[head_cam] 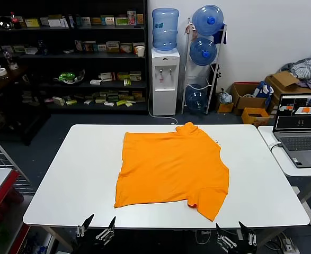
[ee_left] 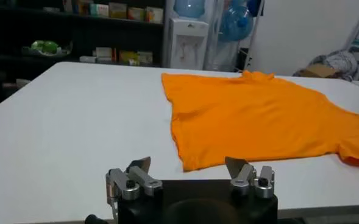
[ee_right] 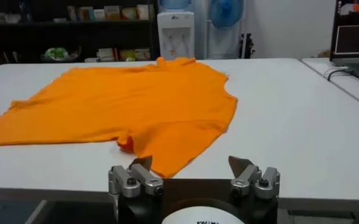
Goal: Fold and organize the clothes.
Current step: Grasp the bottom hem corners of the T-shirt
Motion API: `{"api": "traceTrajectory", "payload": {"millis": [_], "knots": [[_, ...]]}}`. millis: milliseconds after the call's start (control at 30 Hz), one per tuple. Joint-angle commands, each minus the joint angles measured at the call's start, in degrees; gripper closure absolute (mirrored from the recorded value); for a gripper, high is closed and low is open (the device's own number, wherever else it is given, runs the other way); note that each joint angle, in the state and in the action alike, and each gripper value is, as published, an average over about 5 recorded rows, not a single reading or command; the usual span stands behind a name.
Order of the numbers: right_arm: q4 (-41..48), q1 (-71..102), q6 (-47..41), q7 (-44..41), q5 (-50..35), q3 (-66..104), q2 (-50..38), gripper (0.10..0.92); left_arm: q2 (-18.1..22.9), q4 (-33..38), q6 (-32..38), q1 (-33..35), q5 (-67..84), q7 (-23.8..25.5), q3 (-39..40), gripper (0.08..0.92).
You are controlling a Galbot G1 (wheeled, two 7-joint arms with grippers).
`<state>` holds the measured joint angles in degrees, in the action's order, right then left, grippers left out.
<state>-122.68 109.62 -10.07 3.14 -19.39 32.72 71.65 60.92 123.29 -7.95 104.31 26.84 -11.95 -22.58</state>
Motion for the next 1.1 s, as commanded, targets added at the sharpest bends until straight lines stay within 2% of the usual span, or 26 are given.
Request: {"api": "traceTrajectory", "payload": {"millis": [33, 167, 367, 500, 700, 1100], "knots": [[-0.28, -0.63, -0.69, 1.17, -0.50, -0.21, -0.01, 0.203, -0.34, 0.96, -2.42, -1.18, 2.30, -1.98, 0.72, 0.177], [0.57, -3.49, -2.38, 3.00, -1.57, -1.15, -0.31, 0.203, -1.33, -0.15, -5.93, -5.21, 5.81, -2.64, 2.01, 0.177], [6.22, -11.00, -4.28, 4.68, -2.63, -2.25, -0.78, 0.203, -2.30, -8.68, -7.00, -15.14, 9.50, -2.49, 4.20, 0.177], [9.82, -14.91, -4.54, 4.93, -3.01, -3.07, -0.46, 0.203, -2.46, -12.53, -7.01, -19.09, 10.02, -2.27, 5.40, 0.177], [13.25, -19.31, -5.50, 5.39, -2.86, -5.09, 1.16, 0.203, -0.85, -16.54, -6.31, -21.92, 8.51, -1.83, 6.24, 0.177], [15.51, -22.36, -6.53, 5.36, -2.60, -7.33, 2.18, 0.209, 0.82, -17.20, -6.12, -22.01, 5.57, -2.38, 7.89, 0.177]]}}
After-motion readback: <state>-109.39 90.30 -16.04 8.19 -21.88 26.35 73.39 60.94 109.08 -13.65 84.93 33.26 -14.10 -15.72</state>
